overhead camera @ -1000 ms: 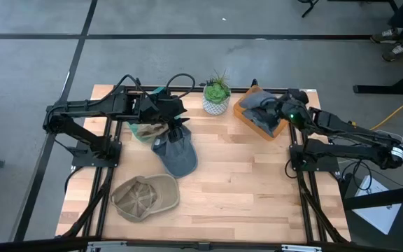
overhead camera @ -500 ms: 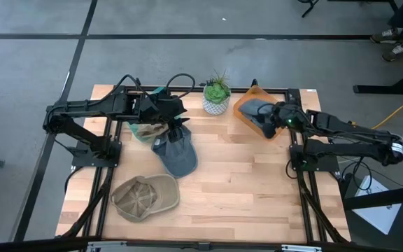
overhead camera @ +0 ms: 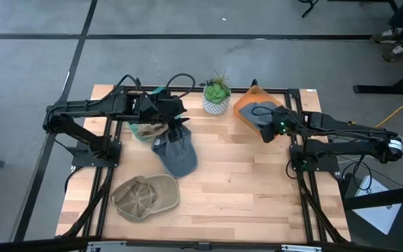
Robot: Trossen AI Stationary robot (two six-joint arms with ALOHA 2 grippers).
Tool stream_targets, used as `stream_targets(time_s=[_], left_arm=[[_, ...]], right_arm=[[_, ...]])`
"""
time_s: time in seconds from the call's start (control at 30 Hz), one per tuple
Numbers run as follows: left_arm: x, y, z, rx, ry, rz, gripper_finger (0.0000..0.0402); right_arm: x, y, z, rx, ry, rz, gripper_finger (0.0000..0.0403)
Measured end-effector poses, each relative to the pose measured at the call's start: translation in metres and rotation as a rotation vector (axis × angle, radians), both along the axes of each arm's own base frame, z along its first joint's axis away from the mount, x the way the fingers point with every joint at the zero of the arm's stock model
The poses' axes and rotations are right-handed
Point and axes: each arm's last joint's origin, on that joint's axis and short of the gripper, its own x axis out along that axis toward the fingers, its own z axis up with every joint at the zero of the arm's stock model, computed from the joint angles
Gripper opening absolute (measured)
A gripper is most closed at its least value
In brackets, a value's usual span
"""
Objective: Pick & Place hat
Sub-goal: Put the right blue cap into the orange bin, then put the brown cap into the green bin
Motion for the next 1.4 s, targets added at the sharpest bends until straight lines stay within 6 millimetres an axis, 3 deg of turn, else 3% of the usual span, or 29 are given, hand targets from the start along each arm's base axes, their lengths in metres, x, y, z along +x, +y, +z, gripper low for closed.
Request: stream_targets(time_s=[0.33, 0.5, 0.97, 1.2, 1.4], left_arm=[[-0.004, 0.000, 0.001, 0.002, 0.016, -0.001, 0.0143], [-0.021, -0.002, 0.006, -0.014, 0.039, -0.029, 0.0143], [-0.084, -0.014, 0.035, -0.293, -0.073, -0.221, 0.0143], [-0.099, -0.022, 0.021, -0.470, 0.128, -0.244, 0.0143], [-0.107, -0.041, 0.006, -0.514, 0.363, -0.267, 0.0143]], right_arm=[[0.001, 0.005, -0.001, 0.171, -0.056, 0.068, 0.0206], [0.000, 0.007, 0.011, 0.242, -0.079, 0.054, 0.0249], [-0.006, 0.010, 0.077, 0.228, -0.206, 0.053, 0.0241], [0.000, 0.009, 0.110, 0.175, -0.415, 0.109, 0.0240], [0.018, 0.017, 0.117, 0.190, -0.507, 0.204, 0.0240]])
